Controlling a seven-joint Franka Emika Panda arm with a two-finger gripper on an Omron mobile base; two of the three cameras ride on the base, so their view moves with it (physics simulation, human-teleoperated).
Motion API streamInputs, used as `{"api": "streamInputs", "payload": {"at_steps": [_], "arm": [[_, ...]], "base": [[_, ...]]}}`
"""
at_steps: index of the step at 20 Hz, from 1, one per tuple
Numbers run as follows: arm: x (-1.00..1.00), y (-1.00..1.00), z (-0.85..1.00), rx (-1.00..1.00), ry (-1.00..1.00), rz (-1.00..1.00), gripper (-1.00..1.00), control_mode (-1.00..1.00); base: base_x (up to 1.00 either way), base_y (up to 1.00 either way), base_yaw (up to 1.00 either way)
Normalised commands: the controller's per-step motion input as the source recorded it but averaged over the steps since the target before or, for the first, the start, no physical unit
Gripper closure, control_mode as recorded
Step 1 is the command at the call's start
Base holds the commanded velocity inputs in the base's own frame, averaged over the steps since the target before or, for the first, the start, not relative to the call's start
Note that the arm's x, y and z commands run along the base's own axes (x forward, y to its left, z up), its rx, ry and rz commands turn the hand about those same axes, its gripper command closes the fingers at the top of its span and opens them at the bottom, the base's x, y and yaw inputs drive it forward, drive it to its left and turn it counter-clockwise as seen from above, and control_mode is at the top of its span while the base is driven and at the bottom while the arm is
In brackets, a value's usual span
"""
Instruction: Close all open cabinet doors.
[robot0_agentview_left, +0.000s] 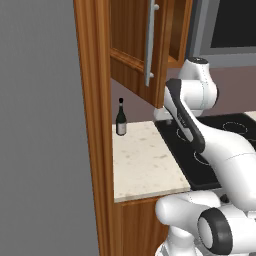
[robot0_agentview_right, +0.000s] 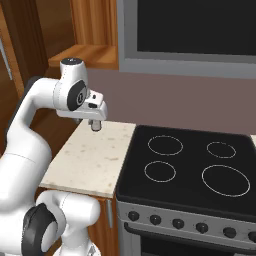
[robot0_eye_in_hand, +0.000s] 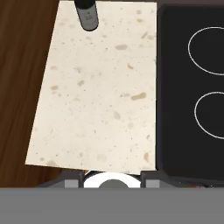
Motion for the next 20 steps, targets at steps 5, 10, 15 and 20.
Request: {"api": "streamInputs", "payload": {"at_steps": [5,10,15,20], "arm": [[-0.11,0.0,0.0,0.0,-0.03,0.0,-1.0,-1.0],[-0.19,0.0,0.01,0.01,-0.1,0.0,-1.0,-1.0],[-0.21,0.0,0.12,0.15,-0.08,0.0,-1.0,-1.0],[-0.14,0.0,0.18,0.19,0.0,0.0,-1.0,-1.0]], "base": [[0.0,0.0,0.0],[0.0,0.0,0.0],[0.0,0.0,0.0],[0.0,0.0,0.0]]}}
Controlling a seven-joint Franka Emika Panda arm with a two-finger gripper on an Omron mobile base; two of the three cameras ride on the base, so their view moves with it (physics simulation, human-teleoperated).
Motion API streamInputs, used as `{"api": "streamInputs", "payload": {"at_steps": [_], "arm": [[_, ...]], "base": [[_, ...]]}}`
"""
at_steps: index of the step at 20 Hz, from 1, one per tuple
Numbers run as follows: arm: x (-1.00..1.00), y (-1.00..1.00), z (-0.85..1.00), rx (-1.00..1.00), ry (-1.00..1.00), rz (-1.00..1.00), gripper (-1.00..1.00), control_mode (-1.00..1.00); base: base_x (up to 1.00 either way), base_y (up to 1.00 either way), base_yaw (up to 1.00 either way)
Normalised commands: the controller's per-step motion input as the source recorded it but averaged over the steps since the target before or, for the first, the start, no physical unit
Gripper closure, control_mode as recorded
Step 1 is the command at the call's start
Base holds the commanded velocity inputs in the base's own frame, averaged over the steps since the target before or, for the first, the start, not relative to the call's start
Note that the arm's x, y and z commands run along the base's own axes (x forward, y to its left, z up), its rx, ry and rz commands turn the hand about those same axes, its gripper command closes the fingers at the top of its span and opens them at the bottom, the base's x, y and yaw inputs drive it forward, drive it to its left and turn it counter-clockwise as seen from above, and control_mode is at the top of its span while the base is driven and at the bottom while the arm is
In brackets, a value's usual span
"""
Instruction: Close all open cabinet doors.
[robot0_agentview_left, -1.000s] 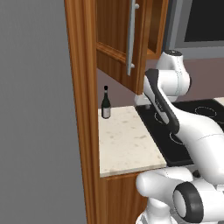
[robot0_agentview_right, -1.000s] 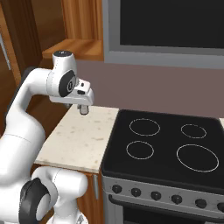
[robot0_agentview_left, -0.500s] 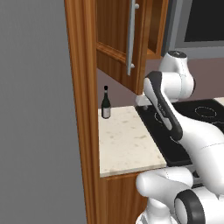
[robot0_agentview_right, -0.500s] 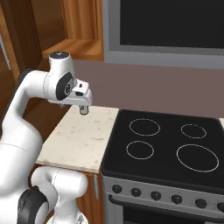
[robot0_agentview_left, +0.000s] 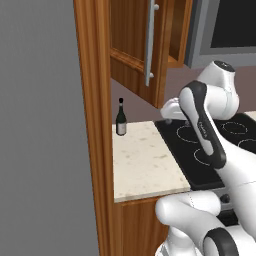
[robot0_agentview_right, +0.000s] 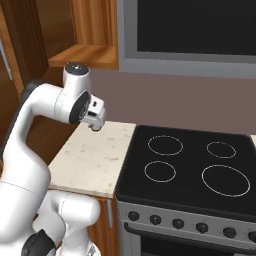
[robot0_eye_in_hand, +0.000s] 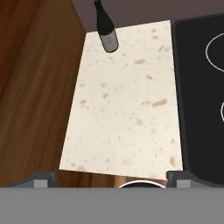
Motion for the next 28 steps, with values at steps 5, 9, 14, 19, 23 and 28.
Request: {"api": "streamInputs", "payload": {"at_steps": [5,9,14,19,23,28], "arm": [[-0.14,-0.02,0.17,0.14,0.0,0.0,-1.0,-1.0],[-0.16,0.0,0.17,0.06,0.0,0.0,-1.0,-1.0],[-0.2,0.01,0.14,0.06,-0.01,0.0,-1.0,-1.0],[-0.21,0.0,0.12,0.08,0.0,0.0,-1.0,-1.0],[-0.23,0.0,0.2,0.12,0.0,0.0,-1.0,-1.0],[-0.22,0.02,0.23,0.08,0.0,0.0,-1.0,-1.0]], "base": [[0.0,0.0,0.0],[0.0,0.0,0.0],[0.0,0.0,0.0],[0.0,0.0,0.0],[0.0,0.0,0.0],[0.0,0.0,0.0]]}}
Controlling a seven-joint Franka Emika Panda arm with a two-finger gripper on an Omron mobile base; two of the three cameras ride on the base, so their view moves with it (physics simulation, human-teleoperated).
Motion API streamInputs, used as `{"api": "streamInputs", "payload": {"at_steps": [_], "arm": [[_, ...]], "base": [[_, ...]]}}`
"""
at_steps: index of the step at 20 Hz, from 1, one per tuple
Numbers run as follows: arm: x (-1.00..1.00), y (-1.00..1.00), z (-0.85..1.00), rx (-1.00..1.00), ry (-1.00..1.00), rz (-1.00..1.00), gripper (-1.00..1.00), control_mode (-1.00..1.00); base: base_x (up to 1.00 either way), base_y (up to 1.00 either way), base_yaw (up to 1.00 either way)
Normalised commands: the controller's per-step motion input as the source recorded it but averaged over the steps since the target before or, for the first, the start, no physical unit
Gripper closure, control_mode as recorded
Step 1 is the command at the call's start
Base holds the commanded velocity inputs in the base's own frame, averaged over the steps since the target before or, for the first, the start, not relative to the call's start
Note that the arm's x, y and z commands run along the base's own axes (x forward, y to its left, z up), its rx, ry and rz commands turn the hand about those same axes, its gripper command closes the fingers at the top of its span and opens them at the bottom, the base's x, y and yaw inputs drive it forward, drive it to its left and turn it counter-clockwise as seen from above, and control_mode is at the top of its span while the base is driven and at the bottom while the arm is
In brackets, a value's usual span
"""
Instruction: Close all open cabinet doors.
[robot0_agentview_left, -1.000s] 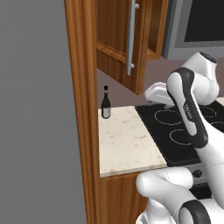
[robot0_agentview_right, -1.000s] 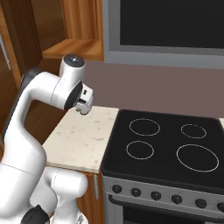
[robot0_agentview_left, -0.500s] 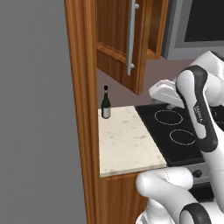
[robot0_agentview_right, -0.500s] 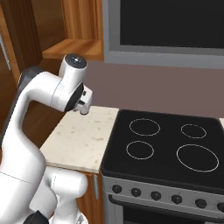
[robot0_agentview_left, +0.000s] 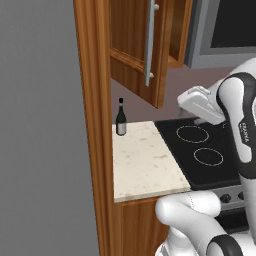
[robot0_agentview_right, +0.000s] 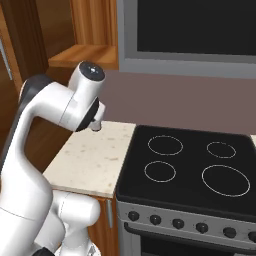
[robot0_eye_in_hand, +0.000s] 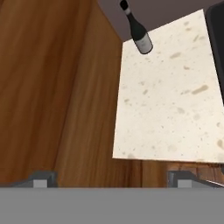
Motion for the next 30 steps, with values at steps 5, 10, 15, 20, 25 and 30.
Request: {"api": "streamInputs", "payload": {"at_steps": [5,10,15,20,25,30], "arm": [[-0.13,0.2,0.24,0.08,0.08,0.0,-1.0,-1.0],[-0.17,0.13,0.19,0.17,0.06,0.0,-1.0,-1.0],[-0.17,0.16,0.13,0.25,0.05,-0.06,-1.0,-1.0],[-0.16,0.28,0.08,0.2,0.07,-0.14,-1.0,-1.0],[-0.16,0.37,0.06,0.14,0.14,-0.12,-1.0,-1.0],[-0.14,0.37,0.08,0.13,0.17,-0.11,-1.0,-1.0]], "base": [[0.0,0.0,0.0],[0.0,0.0,0.0],[0.0,0.0,0.0],[0.0,0.0,0.0],[0.0,0.0,0.0],[0.0,0.0,0.0]]}}
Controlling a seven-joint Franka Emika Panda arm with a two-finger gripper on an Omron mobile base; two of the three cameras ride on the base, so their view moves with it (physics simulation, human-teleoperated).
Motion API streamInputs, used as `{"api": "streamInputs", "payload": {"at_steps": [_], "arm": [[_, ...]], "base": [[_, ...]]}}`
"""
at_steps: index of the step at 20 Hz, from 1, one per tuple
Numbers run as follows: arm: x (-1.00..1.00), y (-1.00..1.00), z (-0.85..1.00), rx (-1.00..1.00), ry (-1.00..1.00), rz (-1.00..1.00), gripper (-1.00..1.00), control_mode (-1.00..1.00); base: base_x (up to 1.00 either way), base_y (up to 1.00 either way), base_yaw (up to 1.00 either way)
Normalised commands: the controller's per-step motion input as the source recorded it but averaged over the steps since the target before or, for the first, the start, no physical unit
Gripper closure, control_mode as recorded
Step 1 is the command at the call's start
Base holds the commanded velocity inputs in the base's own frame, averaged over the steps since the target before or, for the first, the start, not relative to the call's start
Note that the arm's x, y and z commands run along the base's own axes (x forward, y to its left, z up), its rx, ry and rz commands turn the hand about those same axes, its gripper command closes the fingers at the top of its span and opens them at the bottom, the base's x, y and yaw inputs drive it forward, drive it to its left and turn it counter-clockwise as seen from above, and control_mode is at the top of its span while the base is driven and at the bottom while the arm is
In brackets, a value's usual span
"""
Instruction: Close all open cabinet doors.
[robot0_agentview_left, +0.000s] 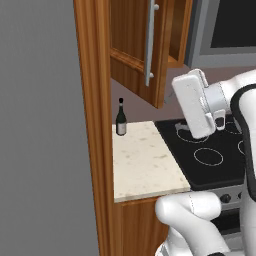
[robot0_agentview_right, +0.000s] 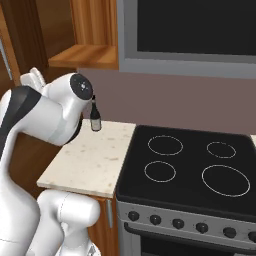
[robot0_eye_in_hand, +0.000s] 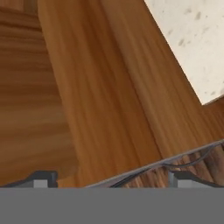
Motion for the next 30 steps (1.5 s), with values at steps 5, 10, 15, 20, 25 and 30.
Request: {"api": "streamInputs", "payload": {"at_steps": [5,10,15,20,25,30], "arm": [[0.1,0.37,0.09,0.07,0.08,-0.1,-1.0,-1.0],[-0.03,0.19,0.25,0.06,0.0,0.0,-1.0,-1.0],[-0.13,-0.05,0.22,0.0,0.0,-0.01,-1.0,-1.0],[-0.27,-0.08,0.18,0.0,0.0,-0.06,-1.0,-1.0],[-0.16,0.08,0.19,0.0,0.0,-0.03,-1.0,-1.0],[-0.06,0.22,0.18,0.03,-0.04,0.0,-1.0,-1.0]], "base": [[0.0,0.0,0.0],[0.0,0.0,0.0],[0.0,0.0,0.0],[0.0,0.0,0.0],[0.0,0.0,0.0],[0.0,0.0,0.0]]}}
